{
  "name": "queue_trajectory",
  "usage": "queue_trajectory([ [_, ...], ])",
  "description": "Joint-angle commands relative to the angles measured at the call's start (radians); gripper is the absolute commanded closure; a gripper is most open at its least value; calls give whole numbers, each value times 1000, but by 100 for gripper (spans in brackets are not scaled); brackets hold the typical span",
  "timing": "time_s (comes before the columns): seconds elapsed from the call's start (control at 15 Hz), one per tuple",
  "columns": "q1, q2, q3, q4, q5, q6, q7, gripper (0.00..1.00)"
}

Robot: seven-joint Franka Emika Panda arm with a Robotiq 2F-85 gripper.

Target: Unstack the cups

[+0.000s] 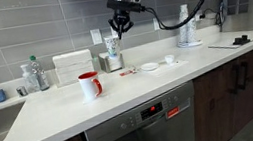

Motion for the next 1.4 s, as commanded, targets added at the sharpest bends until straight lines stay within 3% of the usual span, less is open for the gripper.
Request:
queue_trajectory([
  [0.0, 18, 107, -26, 108, -36, -103, 49, 99],
  [0.6, 22, 247, -49, 239, -29, -284, 38, 99],
  [1.33, 71, 345, -62, 273, -76, -86, -9, 99],
])
